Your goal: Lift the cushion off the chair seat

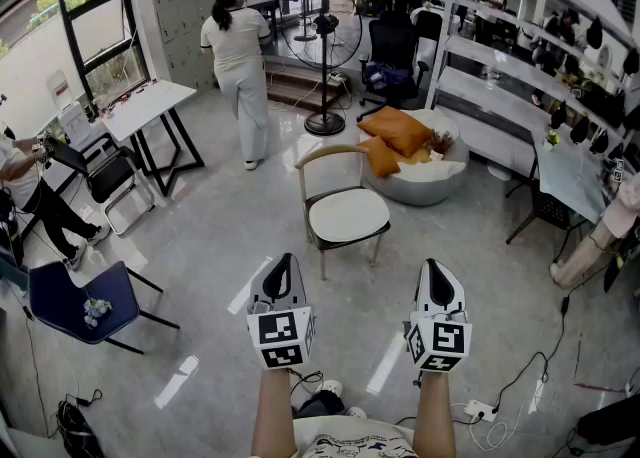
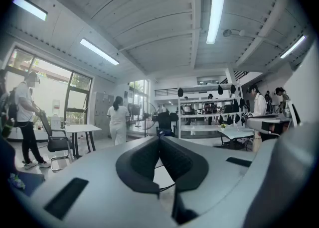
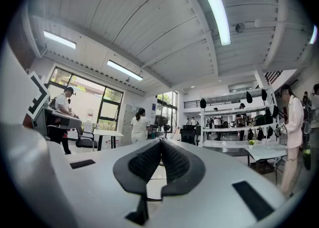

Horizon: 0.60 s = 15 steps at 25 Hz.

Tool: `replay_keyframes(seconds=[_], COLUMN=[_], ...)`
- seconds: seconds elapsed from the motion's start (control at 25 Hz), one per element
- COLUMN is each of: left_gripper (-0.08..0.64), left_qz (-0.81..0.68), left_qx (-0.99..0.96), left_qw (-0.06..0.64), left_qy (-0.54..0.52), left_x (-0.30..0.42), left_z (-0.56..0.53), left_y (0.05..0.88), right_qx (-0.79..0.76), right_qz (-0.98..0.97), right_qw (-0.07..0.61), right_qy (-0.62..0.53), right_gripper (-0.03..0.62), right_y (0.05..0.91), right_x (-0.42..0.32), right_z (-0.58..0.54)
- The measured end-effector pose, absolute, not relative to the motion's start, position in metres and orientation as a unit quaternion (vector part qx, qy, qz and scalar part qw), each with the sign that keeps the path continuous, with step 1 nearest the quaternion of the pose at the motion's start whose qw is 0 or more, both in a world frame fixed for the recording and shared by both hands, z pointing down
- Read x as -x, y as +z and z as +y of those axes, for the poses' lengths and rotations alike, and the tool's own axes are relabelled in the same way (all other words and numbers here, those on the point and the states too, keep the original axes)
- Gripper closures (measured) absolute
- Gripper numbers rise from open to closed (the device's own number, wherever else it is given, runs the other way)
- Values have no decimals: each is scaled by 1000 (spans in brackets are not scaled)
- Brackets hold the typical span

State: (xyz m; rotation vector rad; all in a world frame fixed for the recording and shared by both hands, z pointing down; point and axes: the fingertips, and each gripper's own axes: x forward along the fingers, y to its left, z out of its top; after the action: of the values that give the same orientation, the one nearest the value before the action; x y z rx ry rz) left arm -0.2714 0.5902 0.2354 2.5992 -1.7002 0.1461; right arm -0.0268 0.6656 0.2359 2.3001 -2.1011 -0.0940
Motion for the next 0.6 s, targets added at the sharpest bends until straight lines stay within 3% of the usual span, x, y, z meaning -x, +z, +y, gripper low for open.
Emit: replay_keyframes(seconds=[0.6], left_gripper=[546], left_qz=[-544], left_qx=[-838], left_qw=[16], left_qy=[49], left_x=[273], left_z=[587], left_y=[237], right_qx=[-740], right_qz=[-672], right_qw=[10], right_qy=[-26], right_gripper=[581], right_y=[238], right_x=[26], right_z=[663])
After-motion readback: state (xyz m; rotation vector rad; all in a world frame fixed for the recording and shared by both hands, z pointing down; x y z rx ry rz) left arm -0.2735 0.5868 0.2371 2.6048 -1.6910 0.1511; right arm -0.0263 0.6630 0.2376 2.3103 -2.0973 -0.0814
